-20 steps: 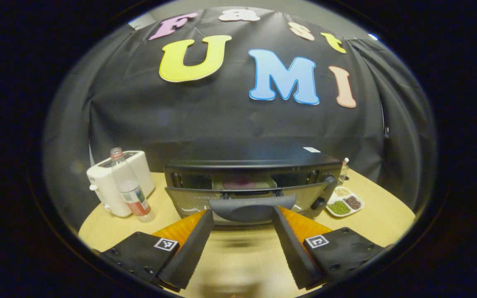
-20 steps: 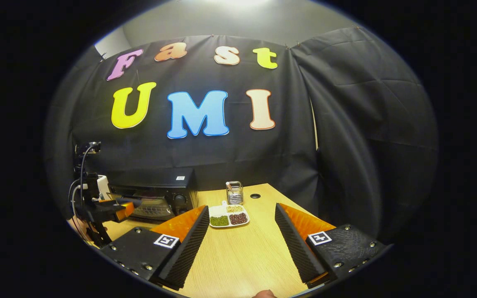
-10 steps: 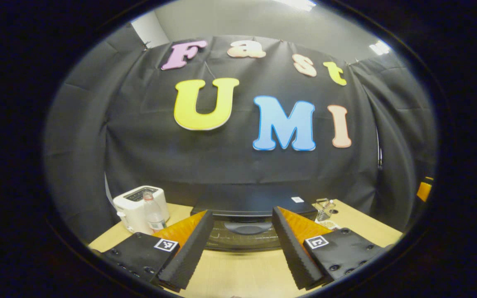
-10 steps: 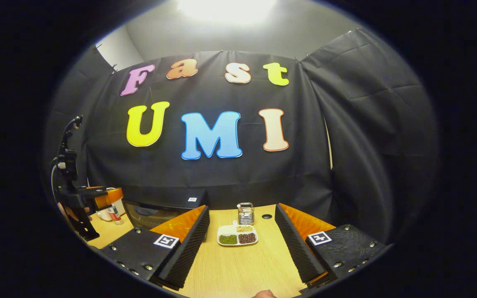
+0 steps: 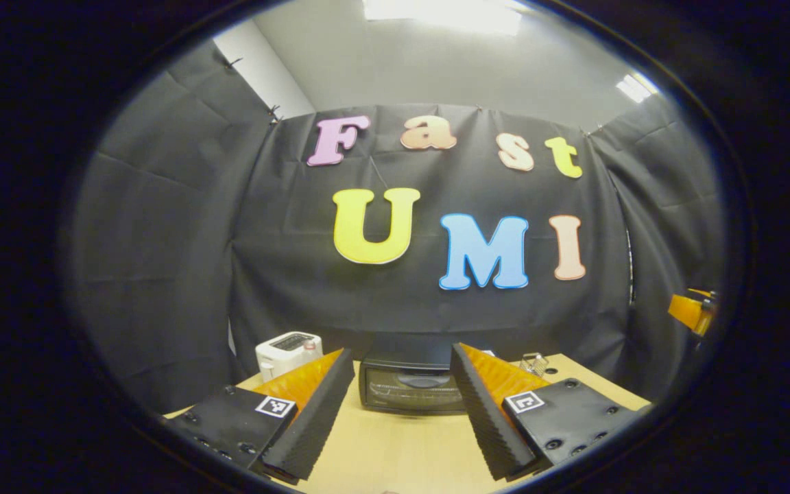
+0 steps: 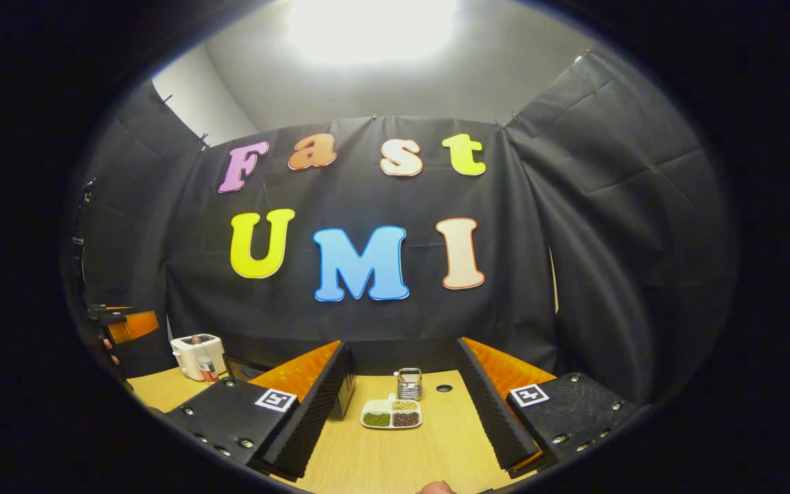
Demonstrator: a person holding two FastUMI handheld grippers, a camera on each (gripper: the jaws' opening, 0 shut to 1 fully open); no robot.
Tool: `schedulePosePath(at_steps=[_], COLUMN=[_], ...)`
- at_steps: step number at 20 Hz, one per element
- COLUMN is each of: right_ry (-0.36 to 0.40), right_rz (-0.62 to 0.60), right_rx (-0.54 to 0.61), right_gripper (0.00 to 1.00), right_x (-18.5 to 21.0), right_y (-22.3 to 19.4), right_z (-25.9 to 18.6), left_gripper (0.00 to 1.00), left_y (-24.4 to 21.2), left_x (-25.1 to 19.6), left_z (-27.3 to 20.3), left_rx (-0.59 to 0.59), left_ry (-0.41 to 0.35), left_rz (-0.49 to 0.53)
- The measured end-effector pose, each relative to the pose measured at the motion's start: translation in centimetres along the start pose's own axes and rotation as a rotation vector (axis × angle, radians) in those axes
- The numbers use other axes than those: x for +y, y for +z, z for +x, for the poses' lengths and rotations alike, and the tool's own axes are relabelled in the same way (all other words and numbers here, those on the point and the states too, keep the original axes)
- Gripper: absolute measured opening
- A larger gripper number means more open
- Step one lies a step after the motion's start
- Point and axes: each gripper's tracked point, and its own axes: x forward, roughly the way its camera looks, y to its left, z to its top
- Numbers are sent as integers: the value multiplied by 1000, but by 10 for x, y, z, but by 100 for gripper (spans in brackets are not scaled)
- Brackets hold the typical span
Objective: Open the electric oven with the left hand, put the food in, and close the electric oven.
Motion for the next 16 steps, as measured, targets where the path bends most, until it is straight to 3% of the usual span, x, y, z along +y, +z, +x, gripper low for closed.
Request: schedulePosePath(at_steps=[9,10,12,16], right_ry=[-12,-18,-12,-1], right_rz=[3,-7,-24,-55], right_rx=[-19,-23,-29,-25], right_gripper=[98,97,97,97], right_x=[16,18,25,38], right_y=[9,12,13,14], right_z=[-38,-42,-48,-57], left_gripper=[100,95,100,100], left_y=[4,8,10,14], left_x=[26,32,40,52], left_z=[-61,-64,-71,-78], left_rx=[-20,-32,-39,-51], left_ry=[14,16,13,14], left_rz=[36,47,59,32])
